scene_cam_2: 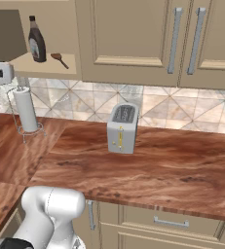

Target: The dining table condiment station is running low on syrup bottle. Refill the condiment station by opening the cabinet and taking the syrup bottle from the cabinet and placing it on the dining table.

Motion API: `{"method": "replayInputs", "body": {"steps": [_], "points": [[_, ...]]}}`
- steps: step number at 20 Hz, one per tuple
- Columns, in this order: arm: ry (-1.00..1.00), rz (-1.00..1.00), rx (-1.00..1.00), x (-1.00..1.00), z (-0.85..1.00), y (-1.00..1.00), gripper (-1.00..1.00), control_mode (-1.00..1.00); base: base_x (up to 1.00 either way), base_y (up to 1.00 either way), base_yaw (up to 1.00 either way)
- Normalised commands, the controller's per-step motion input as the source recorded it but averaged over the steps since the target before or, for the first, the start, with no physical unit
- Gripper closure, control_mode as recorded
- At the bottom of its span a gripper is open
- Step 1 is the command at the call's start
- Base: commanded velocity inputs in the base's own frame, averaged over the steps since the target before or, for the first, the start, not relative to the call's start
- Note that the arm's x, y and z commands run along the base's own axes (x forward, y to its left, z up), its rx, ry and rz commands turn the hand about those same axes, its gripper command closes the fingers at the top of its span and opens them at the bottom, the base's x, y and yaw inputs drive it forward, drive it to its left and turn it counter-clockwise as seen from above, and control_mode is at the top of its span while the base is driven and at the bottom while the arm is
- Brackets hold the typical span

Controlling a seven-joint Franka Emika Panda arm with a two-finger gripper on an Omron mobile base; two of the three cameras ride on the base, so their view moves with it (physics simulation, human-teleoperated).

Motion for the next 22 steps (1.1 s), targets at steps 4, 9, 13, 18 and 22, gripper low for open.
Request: {"method": "replayInputs", "body": {"steps": [4, 9, 13, 18, 22], "points": [[-0.34, -0.24, -0.31, 0.4, 0.0, -0.22, -1.0, -1.0, 0.0, 0.0, 0.0], [-0.27, -0.16, -0.23, 0.53, 0.0, -0.29, -1.0, -1.0, 0.0, 0.0, 0.0], [-0.09, -0.12, -0.06, 0.53, 0.11, -0.27, -1.0, -1.0, 0.0, 0.0, 0.0], [0.0, -0.11, 0.0, 0.21, 0.05, -0.15, -1.0, -1.0, 0.0, 0.0, 0.0], [0.0, -0.01, 0.0, 0.0, 0.0, 0.0, -1.0, -1.0, 0.0, 0.0, 0.0]]}}
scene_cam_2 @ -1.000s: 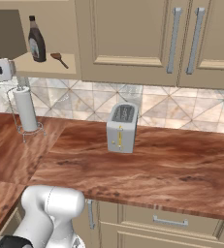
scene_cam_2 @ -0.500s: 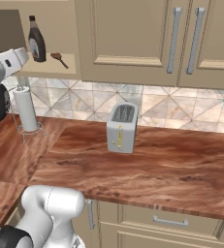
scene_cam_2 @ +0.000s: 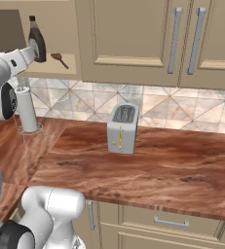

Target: The dining table condiment station is running low on syrup bottle. Refill the condiment station by opening the cabinet and taking the syrup bottle from the cabinet and placing it on the dining table.

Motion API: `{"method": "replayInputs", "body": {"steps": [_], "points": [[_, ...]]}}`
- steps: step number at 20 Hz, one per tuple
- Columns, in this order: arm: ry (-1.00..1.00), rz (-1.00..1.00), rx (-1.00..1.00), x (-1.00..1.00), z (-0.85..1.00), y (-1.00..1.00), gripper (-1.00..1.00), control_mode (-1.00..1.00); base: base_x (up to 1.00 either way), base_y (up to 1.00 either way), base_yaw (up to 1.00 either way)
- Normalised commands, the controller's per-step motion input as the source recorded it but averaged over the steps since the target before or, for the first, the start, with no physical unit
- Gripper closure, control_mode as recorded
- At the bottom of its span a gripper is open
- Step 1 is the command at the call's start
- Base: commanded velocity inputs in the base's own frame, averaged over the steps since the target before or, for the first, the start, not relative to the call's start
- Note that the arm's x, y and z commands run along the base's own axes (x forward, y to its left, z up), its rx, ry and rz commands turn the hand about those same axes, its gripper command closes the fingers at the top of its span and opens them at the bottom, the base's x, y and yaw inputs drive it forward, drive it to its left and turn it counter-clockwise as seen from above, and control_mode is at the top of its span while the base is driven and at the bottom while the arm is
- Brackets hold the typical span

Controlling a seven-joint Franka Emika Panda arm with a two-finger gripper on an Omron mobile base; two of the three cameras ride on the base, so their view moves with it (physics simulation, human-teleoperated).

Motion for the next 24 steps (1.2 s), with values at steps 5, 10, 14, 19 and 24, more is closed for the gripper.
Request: {"method": "replayInputs", "body": {"steps": [5, 10, 14, 19, 24], "points": [[0.08, -0.06, 0.13, 0.0, 0.0, -0.17, -1.0, -1.0, 0.0, 0.0, 0.0], [0.08, -0.01, 0.28, 0.0, 0.0, -0.26, -1.0, -1.0, 0.0, 0.0, 0.0], [0.01, 0.0, 0.2, 0.0, 0.0, -0.09, -1.0, -1.0, 0.0, 0.0, 0.0], [0.0, -0.01, 0.11, 0.14, 0.0, -0.01, -1.0, -1.0, 0.0, 0.0, 0.0], [0.01, 0.0, 0.01, 0.34, -0.01, 0.03, -1.0, -1.0, 0.0, 0.0, 0.0]]}}
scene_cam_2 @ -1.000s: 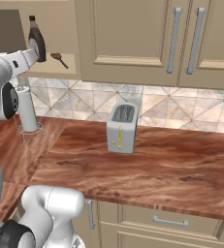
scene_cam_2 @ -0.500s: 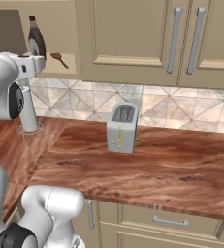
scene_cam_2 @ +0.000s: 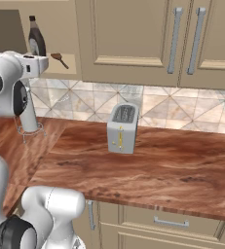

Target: The dining table condiment station is running low on syrup bottle. Refill the condiment station by opening the cabinet and taking the syrup bottle from the cabinet and placing it on the dining table.

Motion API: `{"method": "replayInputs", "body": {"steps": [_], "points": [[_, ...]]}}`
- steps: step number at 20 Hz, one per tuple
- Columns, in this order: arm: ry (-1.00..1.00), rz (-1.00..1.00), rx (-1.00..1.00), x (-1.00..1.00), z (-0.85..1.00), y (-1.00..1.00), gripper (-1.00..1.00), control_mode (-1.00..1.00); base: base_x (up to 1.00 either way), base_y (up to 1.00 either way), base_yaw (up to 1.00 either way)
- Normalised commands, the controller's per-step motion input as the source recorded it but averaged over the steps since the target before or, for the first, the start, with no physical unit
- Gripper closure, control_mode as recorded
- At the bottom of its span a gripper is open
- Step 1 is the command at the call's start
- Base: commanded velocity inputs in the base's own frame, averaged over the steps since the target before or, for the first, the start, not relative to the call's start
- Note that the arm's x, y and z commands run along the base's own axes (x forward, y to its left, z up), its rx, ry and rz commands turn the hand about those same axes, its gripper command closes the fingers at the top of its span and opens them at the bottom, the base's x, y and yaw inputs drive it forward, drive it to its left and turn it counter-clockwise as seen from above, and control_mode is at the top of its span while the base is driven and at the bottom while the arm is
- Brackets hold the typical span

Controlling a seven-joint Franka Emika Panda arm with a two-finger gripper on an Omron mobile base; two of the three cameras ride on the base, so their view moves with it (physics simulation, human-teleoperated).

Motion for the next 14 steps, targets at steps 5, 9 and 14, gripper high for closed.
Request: {"method": "replayInputs", "body": {"steps": [5, 9, 14], "points": [[0.15, 0.0, -0.01, 0.52, 0.0, 0.17, -1.0, -1.0, 0.0, 0.0, 0.0], [0.06, 0.03, 0.0, 0.56, 0.0, 0.19, -1.0, -1.0, 0.0, 0.0, 0.0], [0.01, 0.09, -0.01, 0.46, -0.02, 0.02, -1.0, -1.0, 0.0, 0.0, 0.0]]}}
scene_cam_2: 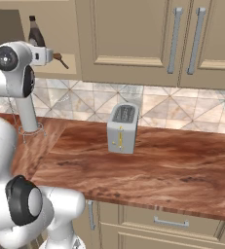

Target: The dining table condiment station is running low on syrup bottle. Refill the condiment station by opening the cabinet and taking the syrup bottle from the cabinet and placing it on the dining table.

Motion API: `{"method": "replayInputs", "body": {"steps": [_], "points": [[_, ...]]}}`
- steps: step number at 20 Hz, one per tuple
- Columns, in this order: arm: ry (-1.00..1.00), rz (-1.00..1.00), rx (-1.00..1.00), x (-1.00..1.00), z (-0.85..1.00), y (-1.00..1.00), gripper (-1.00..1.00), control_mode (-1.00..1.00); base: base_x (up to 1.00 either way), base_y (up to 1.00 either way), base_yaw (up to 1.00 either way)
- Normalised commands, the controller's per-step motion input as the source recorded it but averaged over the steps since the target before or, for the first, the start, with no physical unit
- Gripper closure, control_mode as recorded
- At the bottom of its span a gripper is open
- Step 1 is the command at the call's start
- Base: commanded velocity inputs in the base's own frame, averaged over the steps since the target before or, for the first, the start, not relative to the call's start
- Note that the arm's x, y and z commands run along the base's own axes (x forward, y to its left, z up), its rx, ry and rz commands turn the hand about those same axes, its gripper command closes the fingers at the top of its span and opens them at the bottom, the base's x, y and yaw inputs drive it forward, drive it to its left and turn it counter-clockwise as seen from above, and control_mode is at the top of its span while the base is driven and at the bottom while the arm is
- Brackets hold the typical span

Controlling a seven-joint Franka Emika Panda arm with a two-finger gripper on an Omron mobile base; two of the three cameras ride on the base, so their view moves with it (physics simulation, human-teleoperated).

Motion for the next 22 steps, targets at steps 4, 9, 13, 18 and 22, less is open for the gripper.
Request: {"method": "replayInputs", "body": {"steps": [4, 9, 13, 18, 22], "points": [[0.0, 0.09, 0.0, 0.38, 0.0, 0.0, -1.0, -1.0, 0.0, 0.0, 0.0], [0.0, 0.09, 0.0, 0.25, 0.0, 0.02, -1.0, -1.0, 0.0, 0.0, 0.0], [0.0, 0.02, 0.0, 0.23, 0.0, 0.05, -1.0, -1.0, 0.0, 0.0, 0.0], [0.0, -0.05, 0.0, 0.39, 0.0, 0.14, -1.0, -1.0, 0.0, 0.0, 0.0], [0.03, -0.06, -0.01, 0.46, 0.0, 0.29, -1.0, -1.0, 0.0, 0.0, 0.0]]}}
